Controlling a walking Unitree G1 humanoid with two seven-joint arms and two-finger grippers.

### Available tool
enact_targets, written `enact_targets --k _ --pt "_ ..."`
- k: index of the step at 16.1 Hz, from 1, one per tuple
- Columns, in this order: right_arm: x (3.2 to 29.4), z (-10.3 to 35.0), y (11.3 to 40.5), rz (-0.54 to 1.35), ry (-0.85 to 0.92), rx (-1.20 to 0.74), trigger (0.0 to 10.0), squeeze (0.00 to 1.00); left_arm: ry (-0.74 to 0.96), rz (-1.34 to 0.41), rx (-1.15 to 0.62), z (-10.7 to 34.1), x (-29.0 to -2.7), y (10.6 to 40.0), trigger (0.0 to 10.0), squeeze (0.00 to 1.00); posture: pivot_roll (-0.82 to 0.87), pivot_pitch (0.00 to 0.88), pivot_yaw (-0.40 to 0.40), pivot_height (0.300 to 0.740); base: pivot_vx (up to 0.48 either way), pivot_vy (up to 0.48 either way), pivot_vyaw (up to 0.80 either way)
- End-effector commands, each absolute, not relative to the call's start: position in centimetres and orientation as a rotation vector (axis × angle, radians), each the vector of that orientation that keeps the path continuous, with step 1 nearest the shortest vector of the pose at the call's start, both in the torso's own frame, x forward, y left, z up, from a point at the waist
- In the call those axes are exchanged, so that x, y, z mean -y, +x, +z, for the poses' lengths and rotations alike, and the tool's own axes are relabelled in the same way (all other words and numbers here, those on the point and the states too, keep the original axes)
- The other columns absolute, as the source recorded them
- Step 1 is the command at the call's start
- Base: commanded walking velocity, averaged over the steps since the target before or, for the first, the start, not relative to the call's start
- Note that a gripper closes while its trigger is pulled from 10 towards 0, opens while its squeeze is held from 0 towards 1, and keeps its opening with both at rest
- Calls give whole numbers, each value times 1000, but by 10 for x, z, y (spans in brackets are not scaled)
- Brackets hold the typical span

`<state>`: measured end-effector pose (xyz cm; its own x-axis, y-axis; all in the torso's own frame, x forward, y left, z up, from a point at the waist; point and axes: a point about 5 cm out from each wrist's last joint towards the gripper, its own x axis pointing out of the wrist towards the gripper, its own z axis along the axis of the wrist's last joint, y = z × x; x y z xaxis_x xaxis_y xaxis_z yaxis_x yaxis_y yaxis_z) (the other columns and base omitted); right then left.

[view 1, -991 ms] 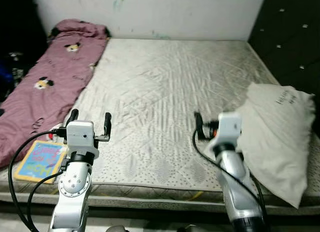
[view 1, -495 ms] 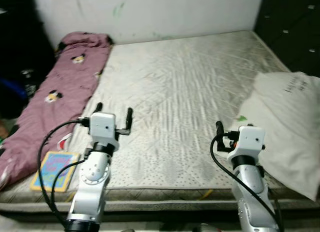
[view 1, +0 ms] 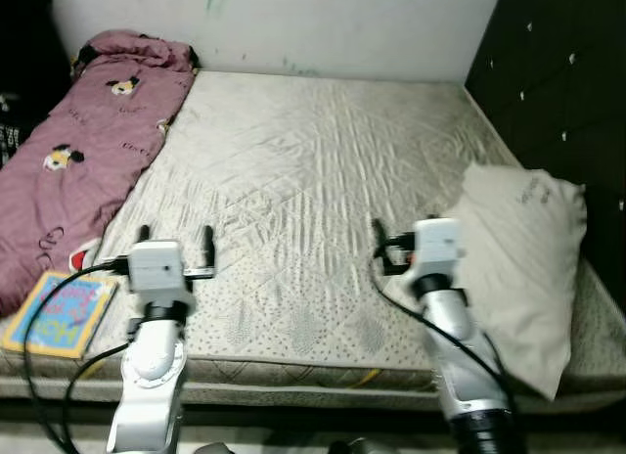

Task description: Clean up the room

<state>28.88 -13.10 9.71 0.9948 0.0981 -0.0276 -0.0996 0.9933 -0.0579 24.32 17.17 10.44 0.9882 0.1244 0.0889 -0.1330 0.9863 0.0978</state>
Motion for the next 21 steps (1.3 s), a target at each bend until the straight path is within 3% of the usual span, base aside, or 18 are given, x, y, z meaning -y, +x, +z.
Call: enact_targets --k 1,8,16,21 --pt "126 102 294 127 -51 -11 10000 0 123 157 99 109 -175 241 10000 0 152 0 -97 740 0 0 0" --pt "126 95 300 113 -28 -36 10000 0 113 169 83 112 -182 250 10000 0 137 0 -85 740 0 0 0" --pt "128 98 301 92 -21 -27 10000 0 90 128 87 117 -176 257 10000 0 104 0 -76 740 0 0 -772" --pt "126 97 299 113 -37 -32 10000 0 93 129 86 117 -174 253 10000 0 106 0 -92 740 0 0 0"
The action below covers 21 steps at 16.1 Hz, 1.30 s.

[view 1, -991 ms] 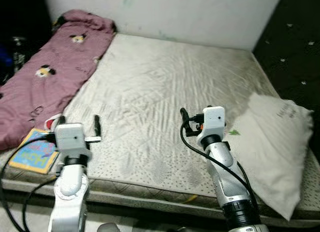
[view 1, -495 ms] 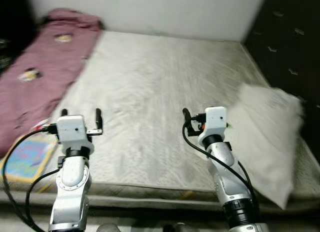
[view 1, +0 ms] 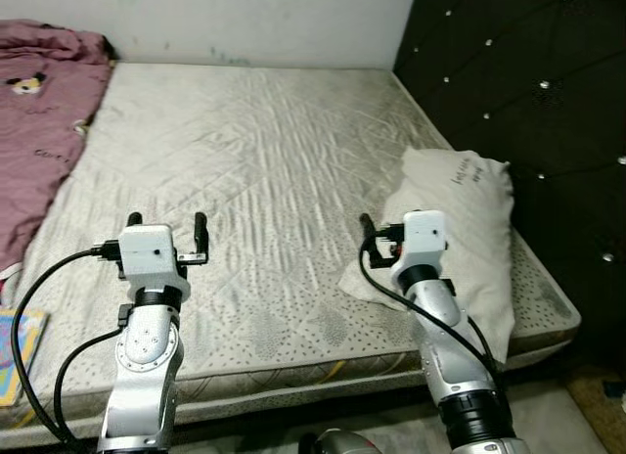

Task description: Clean up the room

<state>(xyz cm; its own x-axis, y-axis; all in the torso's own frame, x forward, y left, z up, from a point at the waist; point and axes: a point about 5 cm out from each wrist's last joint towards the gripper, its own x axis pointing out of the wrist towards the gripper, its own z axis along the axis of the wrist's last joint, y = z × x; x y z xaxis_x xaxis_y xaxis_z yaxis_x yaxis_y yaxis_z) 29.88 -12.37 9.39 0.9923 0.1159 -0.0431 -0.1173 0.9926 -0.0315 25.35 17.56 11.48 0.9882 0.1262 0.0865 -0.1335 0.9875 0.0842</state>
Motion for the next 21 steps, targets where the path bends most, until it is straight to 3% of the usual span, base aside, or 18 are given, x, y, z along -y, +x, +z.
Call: enact_targets --k 1,12,21 --pt "126 98 299 123 -49 -29 10000 0 92 122 86 118 -173 253 10000 0 105 0 -94 740 0 0 0" --pt "127 96 298 131 -55 -44 10000 0 87 112 77 117 -170 251 10000 0 108 0 -100 740 0 0 97" --pt "128 95 299 139 -67 -48 10000 0 81 100 86 118 -167 253 10000 0 105 0 -107 740 0 -336 0"
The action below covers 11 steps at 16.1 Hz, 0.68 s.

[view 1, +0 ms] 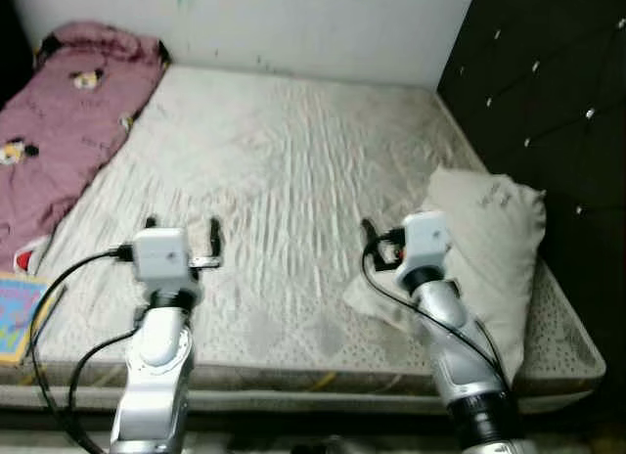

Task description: Clean up the room

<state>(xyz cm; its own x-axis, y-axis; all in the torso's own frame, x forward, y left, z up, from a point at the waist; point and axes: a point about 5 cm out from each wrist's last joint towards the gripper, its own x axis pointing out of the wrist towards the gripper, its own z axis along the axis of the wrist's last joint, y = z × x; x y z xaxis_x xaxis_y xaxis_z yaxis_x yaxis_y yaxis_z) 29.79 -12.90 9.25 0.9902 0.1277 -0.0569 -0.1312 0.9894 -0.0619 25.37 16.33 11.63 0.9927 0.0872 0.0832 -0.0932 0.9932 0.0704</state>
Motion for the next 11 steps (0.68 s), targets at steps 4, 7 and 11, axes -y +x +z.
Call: enact_targets --k 4,7,11 --pt "127 95 300 146 -72 -51 10000 0 78 103 89 118 -167 253 10000 0 106 0 -110 740 0 -386 0" --pt "127 94 300 147 -74 -51 10000 0 77 102 89 118 -166 253 10000 0 106 0 -110 740 0 -387 0" --pt "128 94 301 147 -77 -53 10000 0 79 93 90 118 -165 254 10000 0 104 0 -110 740 0 -284 0"
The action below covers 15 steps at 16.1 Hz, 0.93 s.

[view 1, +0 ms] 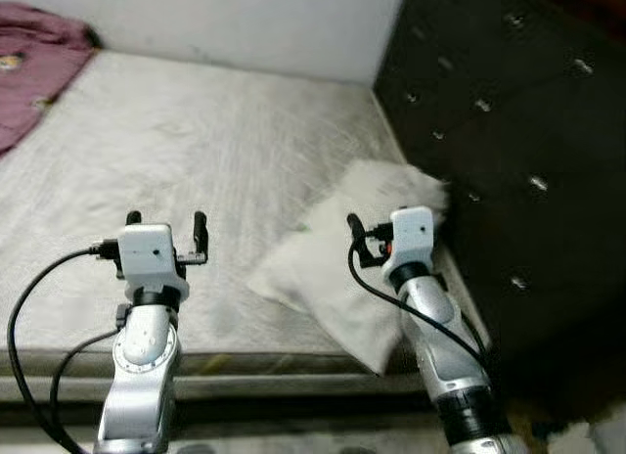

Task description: Clean up the room

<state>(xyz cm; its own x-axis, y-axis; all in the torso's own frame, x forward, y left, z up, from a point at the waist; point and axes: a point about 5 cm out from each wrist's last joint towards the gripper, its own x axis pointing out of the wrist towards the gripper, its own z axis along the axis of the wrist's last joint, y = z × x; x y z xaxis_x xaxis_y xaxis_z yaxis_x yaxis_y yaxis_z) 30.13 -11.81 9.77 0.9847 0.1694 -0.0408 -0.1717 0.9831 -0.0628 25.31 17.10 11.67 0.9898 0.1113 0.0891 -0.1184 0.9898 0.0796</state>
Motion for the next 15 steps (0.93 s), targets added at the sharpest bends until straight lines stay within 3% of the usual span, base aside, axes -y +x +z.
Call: enact_targets --k 1,15 --pt "128 94 301 147 -77 -53 10000 0 82 90 92 118 -164 254 10000 0 104 0 -110 740 0 0 0" --pt "128 94 301 147 -79 -55 10000 0 58 74 105 120 -161 255 10000 0 102 0 -110 740 0 0 0"
